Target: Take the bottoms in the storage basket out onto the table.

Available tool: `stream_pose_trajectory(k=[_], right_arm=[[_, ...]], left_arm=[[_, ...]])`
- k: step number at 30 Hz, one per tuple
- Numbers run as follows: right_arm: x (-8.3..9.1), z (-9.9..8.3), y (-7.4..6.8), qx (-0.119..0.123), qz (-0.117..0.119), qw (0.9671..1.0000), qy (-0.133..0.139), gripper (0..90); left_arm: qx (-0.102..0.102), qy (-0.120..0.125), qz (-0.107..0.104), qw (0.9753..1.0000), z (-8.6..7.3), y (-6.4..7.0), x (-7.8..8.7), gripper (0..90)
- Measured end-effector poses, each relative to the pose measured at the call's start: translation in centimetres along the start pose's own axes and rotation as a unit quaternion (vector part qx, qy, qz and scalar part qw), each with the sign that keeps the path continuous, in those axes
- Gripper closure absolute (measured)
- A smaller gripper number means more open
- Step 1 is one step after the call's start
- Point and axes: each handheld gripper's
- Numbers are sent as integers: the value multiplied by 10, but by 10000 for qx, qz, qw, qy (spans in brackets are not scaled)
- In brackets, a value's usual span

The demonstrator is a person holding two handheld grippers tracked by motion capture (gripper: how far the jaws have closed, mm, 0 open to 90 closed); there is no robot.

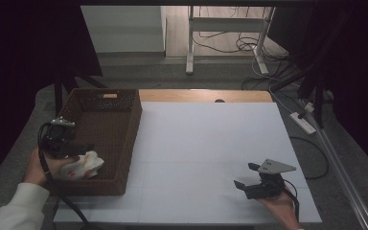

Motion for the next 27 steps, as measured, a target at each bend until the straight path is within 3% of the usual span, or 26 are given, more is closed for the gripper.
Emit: stream_pose_trajectory(k=[10,27], right_arm=[[0,0,0,15,2,10000,-32,116],[-1,0,0,15,10,10000,-54,116]], left_arm=[[13,-354,28,9994,2,-4,-10,125],[150,-752,-15,9971,2,-14,-23,116]])
Point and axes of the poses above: each handheld gripper's, and its own axes: x roughly backward along the jaws, z roughly out of its top, y roughly to its right, and after that the axes turned 12 degrees about x, right-handed
